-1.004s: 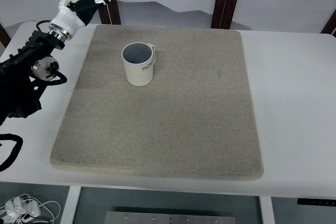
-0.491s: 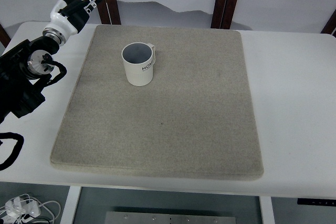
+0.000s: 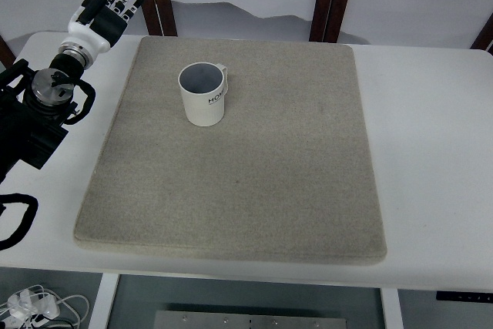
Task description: Flip white cup upright
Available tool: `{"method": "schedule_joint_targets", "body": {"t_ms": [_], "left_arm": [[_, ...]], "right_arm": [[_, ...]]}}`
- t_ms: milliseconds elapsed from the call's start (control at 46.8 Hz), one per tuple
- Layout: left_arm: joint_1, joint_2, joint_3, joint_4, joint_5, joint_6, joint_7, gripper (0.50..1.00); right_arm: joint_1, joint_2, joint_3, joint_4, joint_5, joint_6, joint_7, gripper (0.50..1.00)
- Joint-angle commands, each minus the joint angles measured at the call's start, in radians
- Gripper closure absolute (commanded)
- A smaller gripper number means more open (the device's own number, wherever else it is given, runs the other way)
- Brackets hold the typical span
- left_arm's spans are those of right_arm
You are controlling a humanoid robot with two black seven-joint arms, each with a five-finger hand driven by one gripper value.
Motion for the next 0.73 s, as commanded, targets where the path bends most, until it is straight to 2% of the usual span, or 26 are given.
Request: {"method": "schedule_joint_targets", "body": {"t_ms": [0, 171, 705], "left_arm": [[0.000, -0.003, -0.029, 0.021, -0.014, 0.000, 0.015, 0.501], [0.002, -0.005, -0.083, 0.030, -0.019, 0.003, 0.042, 0.501], [0.003, -0.006, -0.084, 0.030, -0.020, 0.020, 0.041, 0.501]], "right_arm": [[0.000, 0.000, 0.000, -0.001, 0.000, 0.000, 0.000, 0.548], [-0.002, 0.000, 0.001, 0.001, 0.000, 0.006, 0.000, 0.548], [-0.002, 0.000, 0.006, 0.001, -0.001, 0.008, -0.004, 0.548]]}}
